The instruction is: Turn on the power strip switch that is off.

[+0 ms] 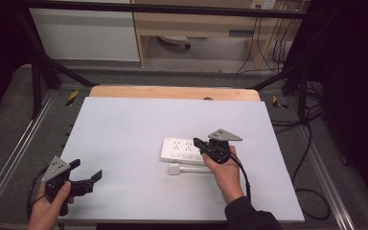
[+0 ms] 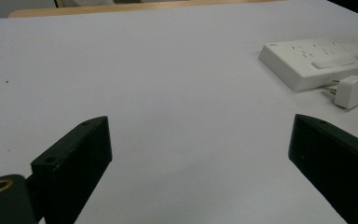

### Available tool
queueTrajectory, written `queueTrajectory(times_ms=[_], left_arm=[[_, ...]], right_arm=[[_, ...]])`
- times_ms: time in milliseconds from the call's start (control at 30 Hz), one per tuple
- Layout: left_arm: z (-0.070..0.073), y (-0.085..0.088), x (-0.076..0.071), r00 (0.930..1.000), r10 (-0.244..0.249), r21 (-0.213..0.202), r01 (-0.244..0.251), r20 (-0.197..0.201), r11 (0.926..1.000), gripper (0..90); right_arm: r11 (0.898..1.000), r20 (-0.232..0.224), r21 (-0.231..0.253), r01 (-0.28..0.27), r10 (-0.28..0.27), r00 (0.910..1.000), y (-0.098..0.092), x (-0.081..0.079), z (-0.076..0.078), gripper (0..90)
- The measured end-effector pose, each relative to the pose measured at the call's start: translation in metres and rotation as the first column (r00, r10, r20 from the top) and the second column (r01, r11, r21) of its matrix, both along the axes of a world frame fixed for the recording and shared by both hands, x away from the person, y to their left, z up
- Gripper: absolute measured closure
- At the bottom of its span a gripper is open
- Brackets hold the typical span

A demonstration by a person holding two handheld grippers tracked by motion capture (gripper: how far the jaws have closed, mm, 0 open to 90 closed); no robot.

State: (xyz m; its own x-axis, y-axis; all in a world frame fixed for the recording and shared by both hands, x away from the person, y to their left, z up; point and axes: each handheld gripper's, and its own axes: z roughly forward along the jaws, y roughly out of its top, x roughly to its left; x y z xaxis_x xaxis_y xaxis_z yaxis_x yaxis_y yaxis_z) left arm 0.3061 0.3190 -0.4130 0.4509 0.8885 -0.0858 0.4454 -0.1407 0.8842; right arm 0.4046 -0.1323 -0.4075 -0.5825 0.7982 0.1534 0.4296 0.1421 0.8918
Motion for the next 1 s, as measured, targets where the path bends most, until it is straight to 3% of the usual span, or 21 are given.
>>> queueTrajectory(times_ms=[500,1000], left_arm=[[0.000,0.000,0.000,1.0000,-0.003,0.006,0.003,-0.005,1.0000,6.1],[-0.001,-0.001,0.000,0.9999,-0.004,0.009,0.004,-0.012,0.9999,6.1]], right_arm=[[1.000,-0.056,0.000,0.013,-0.013,0.9983,0.003,0.000,-0.018,90.0],[1.000,-0.069,-0.008,0.013,-0.014,0.9975,0.005,0.000,-0.028,90.0]])
